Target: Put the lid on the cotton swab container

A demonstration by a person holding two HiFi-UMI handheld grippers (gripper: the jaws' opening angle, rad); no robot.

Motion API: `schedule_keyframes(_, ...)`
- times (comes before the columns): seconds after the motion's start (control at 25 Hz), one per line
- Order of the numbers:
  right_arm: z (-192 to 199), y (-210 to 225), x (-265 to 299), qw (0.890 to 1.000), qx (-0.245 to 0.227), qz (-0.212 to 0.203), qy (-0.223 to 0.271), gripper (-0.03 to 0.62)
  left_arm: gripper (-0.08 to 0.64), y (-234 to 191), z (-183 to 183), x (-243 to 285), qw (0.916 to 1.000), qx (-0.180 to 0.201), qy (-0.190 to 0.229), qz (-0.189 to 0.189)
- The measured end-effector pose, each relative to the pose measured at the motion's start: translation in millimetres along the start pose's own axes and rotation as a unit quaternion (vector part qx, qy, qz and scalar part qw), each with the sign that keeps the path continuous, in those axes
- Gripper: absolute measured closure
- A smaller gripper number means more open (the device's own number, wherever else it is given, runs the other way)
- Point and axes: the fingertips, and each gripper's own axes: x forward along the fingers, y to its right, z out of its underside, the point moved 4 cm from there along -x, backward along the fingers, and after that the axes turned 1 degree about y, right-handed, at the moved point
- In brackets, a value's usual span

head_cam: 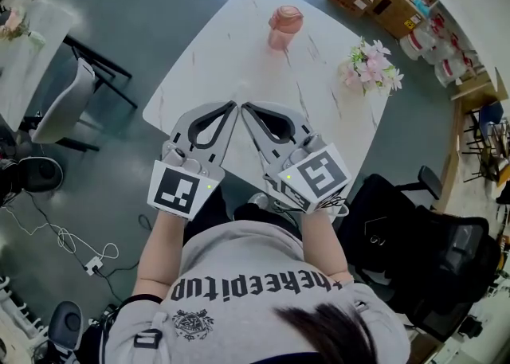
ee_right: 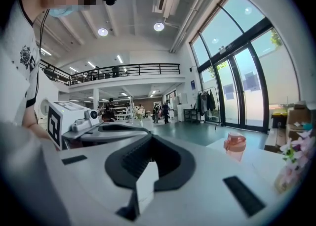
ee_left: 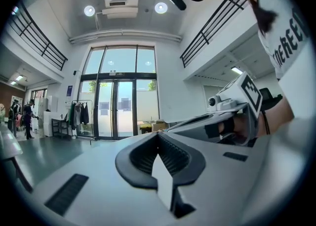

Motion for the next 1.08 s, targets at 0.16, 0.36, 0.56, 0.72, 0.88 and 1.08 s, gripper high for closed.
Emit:
schedule_keyframes(0.16, -3, -4, -2, 1.000, 0.001, -0.011, 0.007, 0.581, 0.545, 2, -4, -3, 1.0000, 0.004, 0.003, -0.006)
schedule_keyframes(0.36, -5, -7, -5, 1.000, 0.001, -0.011, 0.015, 0.582, 0.545, 5, -7, -8, 0.9999, 0.007, 0.005, -0.010)
schedule_keyframes(0.56, -7, -10, -7, 1.000, -0.001, -0.009, 0.020, 0.582, 0.545, 6, -10, -12, 0.9999, 0.011, 0.006, -0.010)
schedule_keyframes(0.72, -9, -13, -8, 1.000, -0.002, -0.006, 0.023, 0.583, 0.545, 8, -12, -14, 0.9998, 0.015, 0.008, -0.006)
schedule_keyframes(0.88, -10, -16, -10, 1.000, -0.002, -0.001, 0.027, 0.581, 0.545, 8, -13, -16, 0.9998, 0.015, 0.009, -0.004)
schedule_keyframes(1.08, -13, -18, -14, 0.999, -0.001, 0.005, 0.033, 0.581, 0.545, 11, -16, -19, 0.9997, 0.020, 0.014, -0.001)
